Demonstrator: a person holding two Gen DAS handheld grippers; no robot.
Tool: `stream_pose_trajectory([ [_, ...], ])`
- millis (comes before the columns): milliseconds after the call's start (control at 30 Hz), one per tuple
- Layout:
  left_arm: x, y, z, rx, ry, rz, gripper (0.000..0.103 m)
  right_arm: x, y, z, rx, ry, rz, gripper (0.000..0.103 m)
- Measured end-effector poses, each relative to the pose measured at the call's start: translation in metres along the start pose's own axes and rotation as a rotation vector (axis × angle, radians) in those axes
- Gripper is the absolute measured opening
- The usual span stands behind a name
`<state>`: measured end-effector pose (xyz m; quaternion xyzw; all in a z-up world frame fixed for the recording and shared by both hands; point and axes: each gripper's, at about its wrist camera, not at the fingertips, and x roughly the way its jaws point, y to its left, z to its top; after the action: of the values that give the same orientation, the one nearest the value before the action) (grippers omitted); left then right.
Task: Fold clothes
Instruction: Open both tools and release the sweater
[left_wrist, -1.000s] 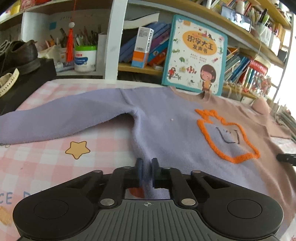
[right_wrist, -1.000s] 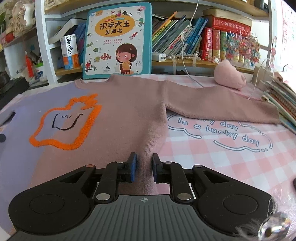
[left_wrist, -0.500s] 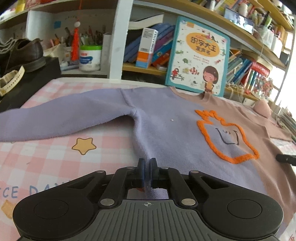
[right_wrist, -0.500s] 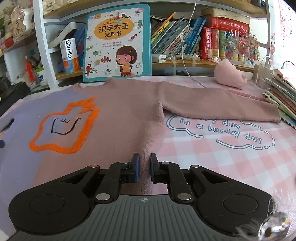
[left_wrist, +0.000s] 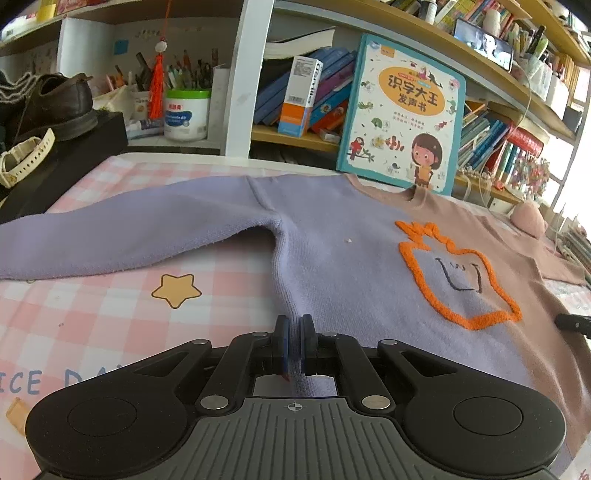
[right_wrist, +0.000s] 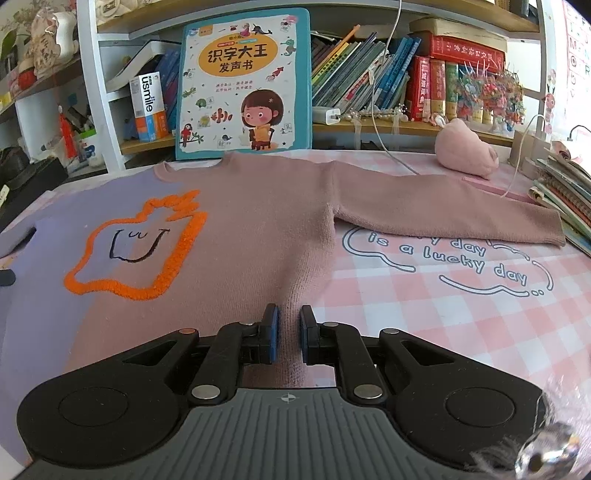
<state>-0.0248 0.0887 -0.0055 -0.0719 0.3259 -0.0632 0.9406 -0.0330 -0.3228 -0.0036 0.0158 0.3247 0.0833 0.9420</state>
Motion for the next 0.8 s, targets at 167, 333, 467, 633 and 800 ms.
stream_pose_trajectory([
  [167,-0.002,-0.001,-0.001,-0.010,0.000,0.016,0.026,-0.001,0.002,-0.001,-0.001,-0.008,-0.022,0.039],
  [333,-0.013,-0.005,-0.004,0.005,-0.041,0.058,0.073,-0.009,0.002,-0.003,0.005,-0.039,-0.046,0.068],
  [467,-0.020,-0.014,-0.007,0.046,-0.053,0.077,0.083,-0.013,0.004,-0.004,0.005,-0.051,-0.053,0.079],
  [633,-0.025,-0.023,-0.011,0.064,-0.065,0.057,0.091,-0.018,0.011,-0.008,0.011,-0.066,-0.043,0.086],
  [800,-0.030,-0.032,-0.014,0.077,-0.069,0.042,0.095,-0.019,0.028,-0.012,-0.019,-0.068,-0.005,0.088],
])
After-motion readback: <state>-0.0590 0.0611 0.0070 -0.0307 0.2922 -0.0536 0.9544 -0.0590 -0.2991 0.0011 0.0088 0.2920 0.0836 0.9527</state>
